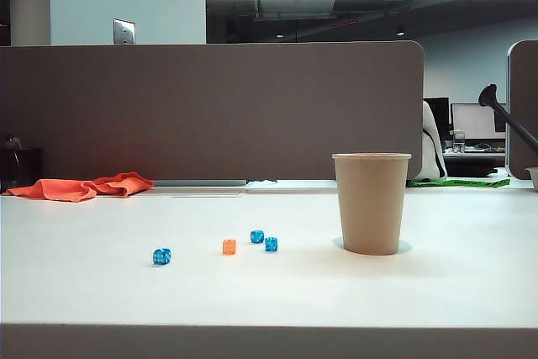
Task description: Pick up the dice with a different color and drop it into the paper cup.
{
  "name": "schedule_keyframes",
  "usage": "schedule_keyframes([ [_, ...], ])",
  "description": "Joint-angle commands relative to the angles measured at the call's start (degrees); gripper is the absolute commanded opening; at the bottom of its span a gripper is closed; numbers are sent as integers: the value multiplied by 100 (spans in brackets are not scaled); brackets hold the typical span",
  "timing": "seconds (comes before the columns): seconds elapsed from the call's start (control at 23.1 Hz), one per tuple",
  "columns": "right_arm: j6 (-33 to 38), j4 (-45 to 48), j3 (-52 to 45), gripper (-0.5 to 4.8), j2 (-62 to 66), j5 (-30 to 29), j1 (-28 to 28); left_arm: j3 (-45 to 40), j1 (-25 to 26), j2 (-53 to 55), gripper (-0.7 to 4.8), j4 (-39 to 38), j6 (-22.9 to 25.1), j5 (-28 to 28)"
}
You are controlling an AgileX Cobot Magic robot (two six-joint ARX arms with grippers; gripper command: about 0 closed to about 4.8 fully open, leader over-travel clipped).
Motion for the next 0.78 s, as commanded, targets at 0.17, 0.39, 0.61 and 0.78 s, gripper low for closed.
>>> schedule_keyframes([
  [0.17, -37, -417, 710, -1, 1228, -1038, 11, 33, -977, 9, -6, -94, -179, 267],
  [0.39, -391, -431, 1290, -1, 2334, -1137, 442, 33, -1733, 35, -6, -120, -4, -437],
  [0.61, -466, -522, 1554, -1, 3112, -92, 1482, 33, -1786, 245, -6, -114, 675, -525],
  [0.78, -461, -590, 1639, -1, 3735, 1012, 2649, 35, -1786, 420, -6, 98, 925, -568],
])
